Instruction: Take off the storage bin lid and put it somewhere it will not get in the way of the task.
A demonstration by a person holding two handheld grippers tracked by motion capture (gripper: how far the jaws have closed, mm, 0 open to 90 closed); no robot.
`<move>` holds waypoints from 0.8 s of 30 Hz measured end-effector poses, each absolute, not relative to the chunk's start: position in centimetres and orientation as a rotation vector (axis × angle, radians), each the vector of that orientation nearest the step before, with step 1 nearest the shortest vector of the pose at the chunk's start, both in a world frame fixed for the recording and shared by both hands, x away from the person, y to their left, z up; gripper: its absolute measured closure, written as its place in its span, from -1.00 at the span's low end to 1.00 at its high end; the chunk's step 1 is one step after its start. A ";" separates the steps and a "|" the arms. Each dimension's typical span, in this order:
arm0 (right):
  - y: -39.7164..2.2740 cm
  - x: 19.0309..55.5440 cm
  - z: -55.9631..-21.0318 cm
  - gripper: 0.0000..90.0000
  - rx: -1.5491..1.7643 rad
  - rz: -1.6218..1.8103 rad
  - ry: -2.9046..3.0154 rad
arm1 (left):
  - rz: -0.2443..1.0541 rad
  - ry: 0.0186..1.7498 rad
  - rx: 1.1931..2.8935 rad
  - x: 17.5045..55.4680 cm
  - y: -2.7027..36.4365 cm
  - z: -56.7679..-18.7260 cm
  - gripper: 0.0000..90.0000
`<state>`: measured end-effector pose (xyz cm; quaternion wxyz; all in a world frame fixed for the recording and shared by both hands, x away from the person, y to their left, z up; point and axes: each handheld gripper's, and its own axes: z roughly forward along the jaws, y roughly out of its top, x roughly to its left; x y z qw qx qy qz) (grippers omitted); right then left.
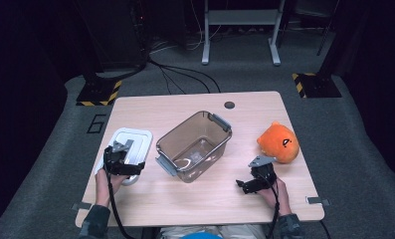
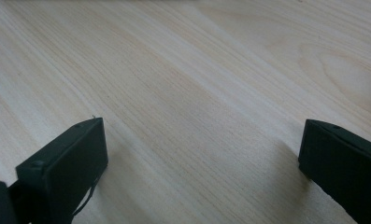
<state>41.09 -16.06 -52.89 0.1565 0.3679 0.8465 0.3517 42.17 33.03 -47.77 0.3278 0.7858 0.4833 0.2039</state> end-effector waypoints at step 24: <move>-16.1 41.1 -52.9 -0.99 1.053 1.006 2.422 | 0.419 1.019 2.147 37.0 26.7 -51.5 -1.00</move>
